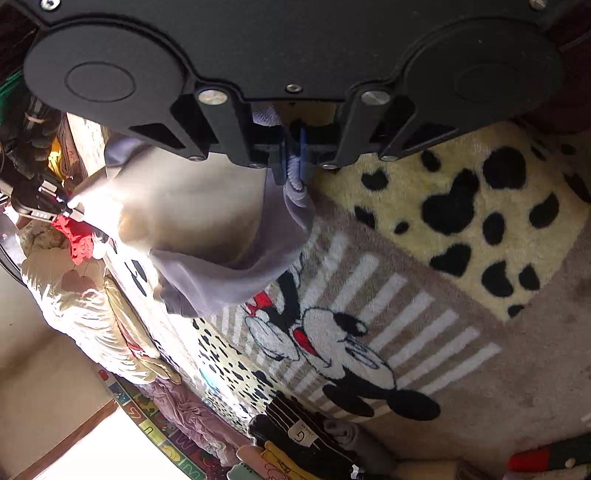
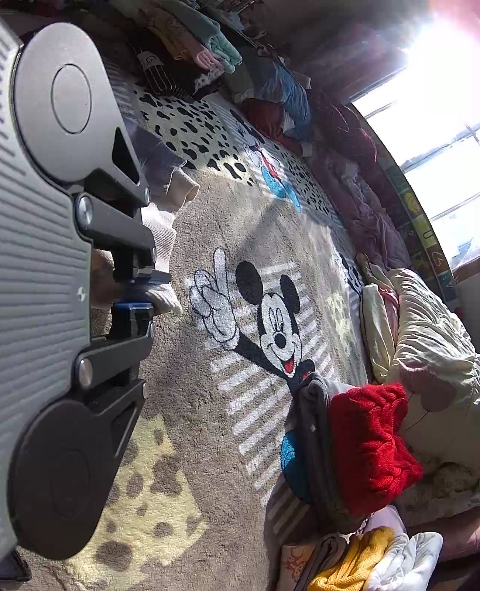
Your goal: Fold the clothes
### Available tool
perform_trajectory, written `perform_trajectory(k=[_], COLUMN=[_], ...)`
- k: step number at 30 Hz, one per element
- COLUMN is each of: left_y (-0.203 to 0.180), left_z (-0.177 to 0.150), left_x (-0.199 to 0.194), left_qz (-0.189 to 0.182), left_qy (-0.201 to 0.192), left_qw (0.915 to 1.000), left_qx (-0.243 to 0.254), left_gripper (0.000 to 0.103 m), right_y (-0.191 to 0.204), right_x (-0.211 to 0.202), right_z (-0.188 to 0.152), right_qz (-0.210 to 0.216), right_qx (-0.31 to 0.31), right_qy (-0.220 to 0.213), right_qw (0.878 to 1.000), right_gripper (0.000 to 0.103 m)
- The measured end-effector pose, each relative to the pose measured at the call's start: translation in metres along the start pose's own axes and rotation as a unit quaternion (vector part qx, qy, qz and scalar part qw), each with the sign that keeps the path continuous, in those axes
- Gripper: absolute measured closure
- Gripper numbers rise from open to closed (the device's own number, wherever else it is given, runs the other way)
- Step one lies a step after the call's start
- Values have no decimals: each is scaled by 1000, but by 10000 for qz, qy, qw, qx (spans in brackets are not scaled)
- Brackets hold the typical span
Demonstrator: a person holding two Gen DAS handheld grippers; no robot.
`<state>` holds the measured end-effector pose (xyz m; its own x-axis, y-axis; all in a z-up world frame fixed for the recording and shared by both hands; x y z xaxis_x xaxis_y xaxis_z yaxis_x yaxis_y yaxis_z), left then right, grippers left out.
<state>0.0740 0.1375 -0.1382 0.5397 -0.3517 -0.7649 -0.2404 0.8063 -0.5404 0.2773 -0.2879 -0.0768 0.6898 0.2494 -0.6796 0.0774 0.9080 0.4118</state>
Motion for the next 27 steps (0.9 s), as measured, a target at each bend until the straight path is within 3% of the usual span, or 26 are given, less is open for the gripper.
perform_trajectory(k=[1, 4, 5, 8, 13, 16, 19, 20, 23, 27], left_y=[-3, -19, -27, -57, -110, -125, -122, -122, -121, -116], left_z=[-6, 0, 8, 32, 84, 112, 137, 144, 153, 149], left_x=[0, -12, -16, -22, 16, 56, 95, 105, 126, 88], left_qz=[70, 486, 501, 452, 401, 535, 521, 497, 505, 449], left_qy=[59, -252, -375, -717, -701, -521, -177, -69, 214, -431], left_qw=[9998, 9961, 9946, 9886, 9748, 9714, 9769, 9782, 9782, 9762], left_qx=[176, 695, 826, 1246, 2081, 2256, 2066, 2017, 2003, 2076], left_gripper=[97, 91, 85, 53, 49, 49, 49, 50, 100, 101], right_y=[7, 17, 17, 4, -14, -19, -21, -21, -21, -19], right_x=[3, 10, 11, 7, 4, 3, 2, 1, -2, -1], right_z=[2, -1, -3, -17, -44, -59, -71, -73, -76, -74], right_qz=[-46, -247, -317, -271, -53, 29, 105, 111, 187, 214], right_qx=[-125, -378, -402, -211, 136, 265, 310, 312, 347, 317], right_qy=[42, 203, 254, 417, 565, 636, 711, 715, 728, 730], right_qw=[9999, 9988, 9984, 9985, 9983, 9976, 9969, 9969, 9966, 9966], right_gripper=[93, 92, 92, 85, 58, 56, 56, 56, 56, 56])
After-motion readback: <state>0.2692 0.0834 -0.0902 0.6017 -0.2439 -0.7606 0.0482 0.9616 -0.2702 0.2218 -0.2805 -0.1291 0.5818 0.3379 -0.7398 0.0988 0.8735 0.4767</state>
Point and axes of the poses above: each gripper's, at about its wrist camera, not at the fingertips, and x roughly the way its jaws point, y to its left, z to its top, the point moved 1 cm from there along x, roughly the way its jaws point, and after that the axes turned 8 degrees about y, right-handed, at the moved point
